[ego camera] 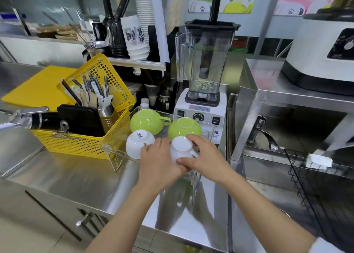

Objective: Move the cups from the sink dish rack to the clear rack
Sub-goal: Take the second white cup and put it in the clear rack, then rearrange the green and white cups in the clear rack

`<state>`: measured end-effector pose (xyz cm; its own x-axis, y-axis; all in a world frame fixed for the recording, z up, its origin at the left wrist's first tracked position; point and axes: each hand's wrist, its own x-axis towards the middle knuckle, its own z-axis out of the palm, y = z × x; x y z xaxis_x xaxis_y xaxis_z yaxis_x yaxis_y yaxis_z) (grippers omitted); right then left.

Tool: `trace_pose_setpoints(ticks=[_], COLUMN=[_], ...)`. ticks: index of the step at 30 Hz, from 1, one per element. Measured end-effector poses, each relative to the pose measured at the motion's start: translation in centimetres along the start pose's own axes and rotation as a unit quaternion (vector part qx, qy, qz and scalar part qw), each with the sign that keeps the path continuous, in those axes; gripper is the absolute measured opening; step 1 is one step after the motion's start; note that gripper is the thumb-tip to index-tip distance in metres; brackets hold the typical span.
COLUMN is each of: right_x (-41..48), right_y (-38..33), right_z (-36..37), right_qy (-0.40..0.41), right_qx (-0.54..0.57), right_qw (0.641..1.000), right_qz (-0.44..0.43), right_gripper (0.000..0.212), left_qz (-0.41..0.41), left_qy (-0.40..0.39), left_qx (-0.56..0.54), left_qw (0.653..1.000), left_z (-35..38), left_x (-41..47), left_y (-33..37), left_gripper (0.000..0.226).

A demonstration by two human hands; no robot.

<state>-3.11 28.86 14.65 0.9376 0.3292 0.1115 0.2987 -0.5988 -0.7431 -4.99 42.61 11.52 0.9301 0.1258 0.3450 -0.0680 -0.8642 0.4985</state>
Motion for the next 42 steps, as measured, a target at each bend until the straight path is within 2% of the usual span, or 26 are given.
trace_pose_setpoints(ticks=[7,28,31,34,37,42], right_x=[0.4,0.5,0.1,-0.2,-0.5,-0.3], right_y=[0.8,1.7,1.8,2.0,2.3,1.7], right_z=[0.0,1.1,0.9,0.0,-1.0,-3.8], right_qy=[-0.005,-0.005,0.034,0.077,0.090,0.094], right_qx=[0.012,-0.008,0.020,0.058,0.069,0.094], right_qw=[1.000,1.000,0.999,0.995,0.993,0.991], right_qz=[0.004,0.000,0.006,0.011,0.017,0.013], right_gripper=[0.073,0.074,0.069,0.055,0.047,0.042], left_qz=[-0.022,0.020,0.013,0.005,0.018,0.052], left_qy=[-0.005,-0.042,-0.067,-0.076,-0.077,-0.030], left_qx=[-0.002,0.103,0.093,0.079,0.048,0.007], left_qw=[1.000,0.994,0.993,0.994,0.996,0.998], left_z=[0.7,0.4,0.0,-0.6,-1.2,-3.9], left_x=[-0.1,0.1,0.0,-0.1,-0.1,1.8], left_y=[0.2,-0.7,-0.5,0.0,0.2,0.8], left_gripper=[0.060,0.068,0.069,0.078,0.088,0.094])
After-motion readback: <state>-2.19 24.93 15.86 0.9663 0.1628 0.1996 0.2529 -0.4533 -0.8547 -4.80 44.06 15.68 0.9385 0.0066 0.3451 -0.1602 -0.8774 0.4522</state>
